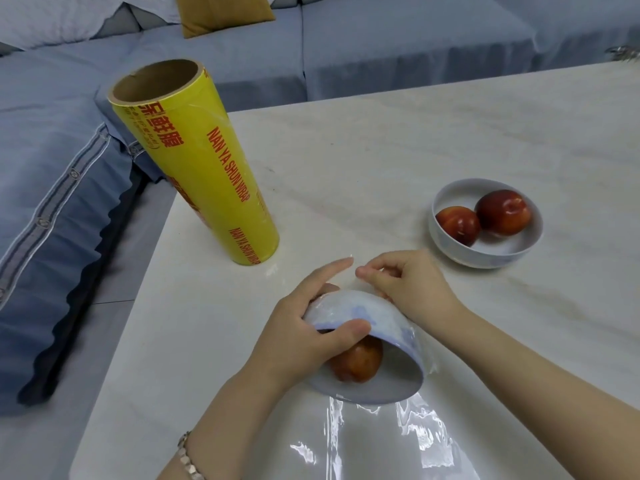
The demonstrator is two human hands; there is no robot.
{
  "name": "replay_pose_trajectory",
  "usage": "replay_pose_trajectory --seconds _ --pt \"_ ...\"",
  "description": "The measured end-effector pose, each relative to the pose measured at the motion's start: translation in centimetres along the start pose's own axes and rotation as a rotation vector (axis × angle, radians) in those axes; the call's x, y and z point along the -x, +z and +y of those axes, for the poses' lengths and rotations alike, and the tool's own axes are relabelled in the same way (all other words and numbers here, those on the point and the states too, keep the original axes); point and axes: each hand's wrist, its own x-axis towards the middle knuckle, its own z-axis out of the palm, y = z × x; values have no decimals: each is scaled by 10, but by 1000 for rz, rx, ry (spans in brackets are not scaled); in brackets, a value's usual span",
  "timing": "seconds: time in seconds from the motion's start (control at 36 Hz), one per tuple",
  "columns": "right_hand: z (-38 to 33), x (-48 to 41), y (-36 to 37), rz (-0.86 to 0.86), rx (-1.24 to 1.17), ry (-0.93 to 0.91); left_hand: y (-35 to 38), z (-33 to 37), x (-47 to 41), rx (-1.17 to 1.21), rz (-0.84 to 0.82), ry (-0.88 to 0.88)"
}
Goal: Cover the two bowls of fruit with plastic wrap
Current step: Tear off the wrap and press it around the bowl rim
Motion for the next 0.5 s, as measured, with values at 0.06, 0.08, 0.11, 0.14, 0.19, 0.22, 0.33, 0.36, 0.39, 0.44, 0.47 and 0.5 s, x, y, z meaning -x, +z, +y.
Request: replay_pose_trajectory --seconds 0.06,0.08,0.11,0.14,0.19,0.22,0.33,0.36,0.39,0.44,0.47,0.5 --pt "1 1 -2 -71 21 49 -2 0 0 -12 -44 40" --pt "1 2 -3 -108 2 83 -4 0 0 -19 -59 59" --pt "0 3 -4 -144 -43 123 -5 -1 0 -28 -71 76" --pt "0 4 -4 -174 -101 166 -5 -2 -1 -38 -85 88" --pt "-2 5 -5 -205 -203 262 -7 -1 -3 -62 -115 93" --pt "-2 5 -6 -210 -237 308 -7 0 -4 -70 -134 91" --pt "-2 6 -7 -218 -283 432 -10 3 -8 -91 -244 79" --pt "0 6 -7 -220 -280 447 -11 5 -9 -82 -267 50" --pt "1 7 -8 -226 -262 456 -11 7 -10 -80 -284 26" --pt "4 8 -8 -257 -228 465 -12 10 -12 -92 -308 2" --pt "5 10 -9 -274 -227 474 -12 12 -13 -97 -321 -8" --pt "5 11 -10 -282 -238 486 -13 14 -14 -98 -335 -15"
